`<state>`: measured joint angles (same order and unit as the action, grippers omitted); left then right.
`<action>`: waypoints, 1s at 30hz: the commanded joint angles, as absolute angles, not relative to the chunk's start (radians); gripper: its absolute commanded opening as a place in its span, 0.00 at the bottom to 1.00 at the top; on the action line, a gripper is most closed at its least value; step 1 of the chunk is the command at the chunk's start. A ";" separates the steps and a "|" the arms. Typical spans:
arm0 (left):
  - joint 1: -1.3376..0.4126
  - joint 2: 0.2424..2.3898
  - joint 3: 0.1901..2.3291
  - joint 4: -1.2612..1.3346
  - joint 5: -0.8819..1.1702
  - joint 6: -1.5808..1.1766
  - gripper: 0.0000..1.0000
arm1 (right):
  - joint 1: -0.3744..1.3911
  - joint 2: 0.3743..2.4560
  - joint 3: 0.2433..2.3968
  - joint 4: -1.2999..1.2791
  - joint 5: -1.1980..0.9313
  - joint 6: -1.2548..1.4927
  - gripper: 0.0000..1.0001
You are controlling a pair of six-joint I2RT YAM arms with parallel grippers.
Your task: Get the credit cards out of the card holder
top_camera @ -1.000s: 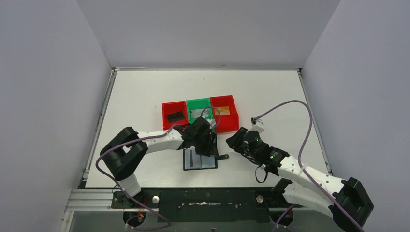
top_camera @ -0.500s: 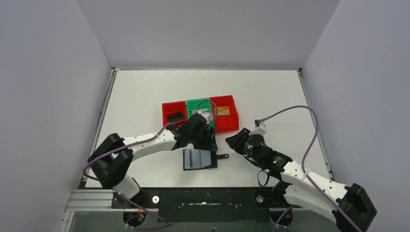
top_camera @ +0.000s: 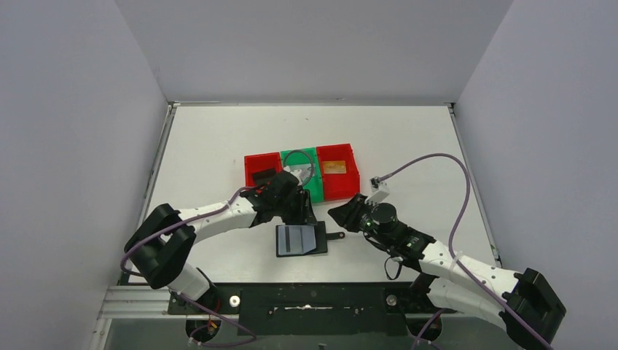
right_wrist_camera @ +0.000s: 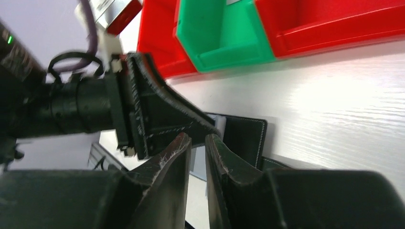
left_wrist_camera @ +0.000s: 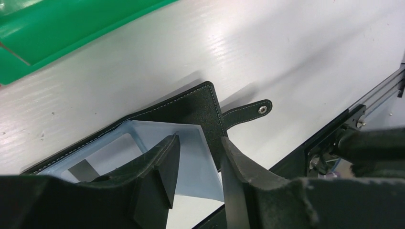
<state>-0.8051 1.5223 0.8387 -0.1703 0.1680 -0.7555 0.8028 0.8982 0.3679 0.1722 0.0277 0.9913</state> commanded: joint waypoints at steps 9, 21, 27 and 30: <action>-0.786 1.621 0.856 -0.064 0.285 -0.796 0.33 | 0.965 1.092 0.430 0.332 -0.068 0.788 0.15; -0.781 1.581 0.889 -0.165 0.212 -0.784 0.34 | 1.011 1.363 0.530 0.313 -0.040 0.771 0.11; -0.771 1.518 0.872 -0.170 0.176 -0.787 0.38 | 0.986 1.401 0.512 0.300 -0.028 0.814 0.11; -0.769 1.467 0.874 -0.219 0.086 -0.786 0.42 | 0.957 1.408 0.494 0.307 -0.025 0.848 0.11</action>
<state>-0.7795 1.5608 0.8406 -0.1837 0.1894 -0.7929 0.9886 1.4006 0.4976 0.2642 -0.0666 0.8013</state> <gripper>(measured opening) 0.400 0.113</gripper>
